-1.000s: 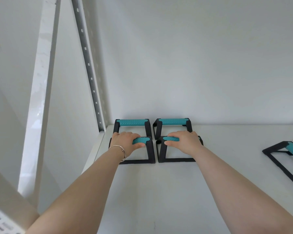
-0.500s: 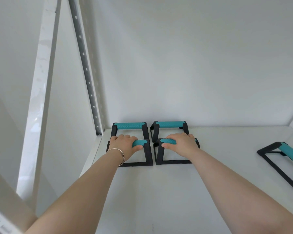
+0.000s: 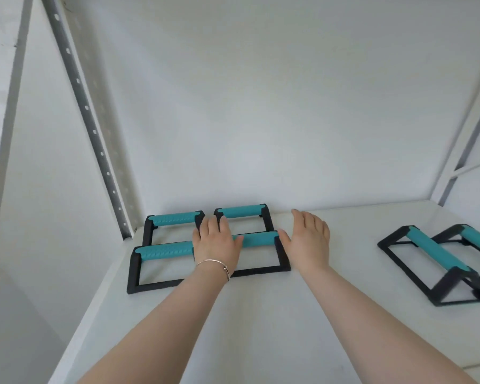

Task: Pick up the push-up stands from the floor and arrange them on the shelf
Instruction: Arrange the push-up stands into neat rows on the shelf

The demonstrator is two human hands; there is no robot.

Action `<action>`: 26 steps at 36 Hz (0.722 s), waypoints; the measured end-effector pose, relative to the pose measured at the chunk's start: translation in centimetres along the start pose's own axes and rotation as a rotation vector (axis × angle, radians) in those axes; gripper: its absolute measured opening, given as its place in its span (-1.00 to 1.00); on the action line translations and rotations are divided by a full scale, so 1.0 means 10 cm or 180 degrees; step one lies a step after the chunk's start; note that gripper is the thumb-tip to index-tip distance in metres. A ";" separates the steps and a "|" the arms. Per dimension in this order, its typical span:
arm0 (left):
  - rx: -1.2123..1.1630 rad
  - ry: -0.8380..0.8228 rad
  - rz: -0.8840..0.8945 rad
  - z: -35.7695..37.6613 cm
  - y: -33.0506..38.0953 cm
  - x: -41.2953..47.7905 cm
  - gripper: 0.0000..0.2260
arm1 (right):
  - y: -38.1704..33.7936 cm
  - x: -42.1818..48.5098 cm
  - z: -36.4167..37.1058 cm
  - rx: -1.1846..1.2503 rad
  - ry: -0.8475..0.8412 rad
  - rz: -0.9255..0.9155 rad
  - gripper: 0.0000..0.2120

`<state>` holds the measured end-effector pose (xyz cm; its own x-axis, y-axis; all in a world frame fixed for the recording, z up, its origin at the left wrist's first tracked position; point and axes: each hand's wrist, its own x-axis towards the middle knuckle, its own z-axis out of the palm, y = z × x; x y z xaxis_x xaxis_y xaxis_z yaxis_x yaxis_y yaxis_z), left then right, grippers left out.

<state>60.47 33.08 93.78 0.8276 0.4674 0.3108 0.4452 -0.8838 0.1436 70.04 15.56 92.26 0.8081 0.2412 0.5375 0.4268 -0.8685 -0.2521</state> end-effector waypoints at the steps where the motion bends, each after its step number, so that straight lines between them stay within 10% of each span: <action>1: 0.0003 -0.0025 0.0035 0.02 0.15 0.00 -0.39 | 0.13 0.01 -0.05 -0.0024 0.0018 0.0050 -0.44; 16: -0.0510 -0.0215 0.0253 0.35 2.94 -0.16 -0.39 | 2.81 0.37 -1.00 -0.0304 0.0224 0.0703 -0.43; 26: -0.1087 -0.0824 0.0033 0.58 4.45 -0.32 -0.44 | 3.95 0.35 -1.10 -0.0440 -0.0626 0.1046 -0.42</action>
<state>79.65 -7.65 93.77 0.9093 0.4095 0.0740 0.3337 -0.8238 0.4582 85.23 -22.70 93.02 0.9603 0.0078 0.2788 0.0853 -0.9599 -0.2671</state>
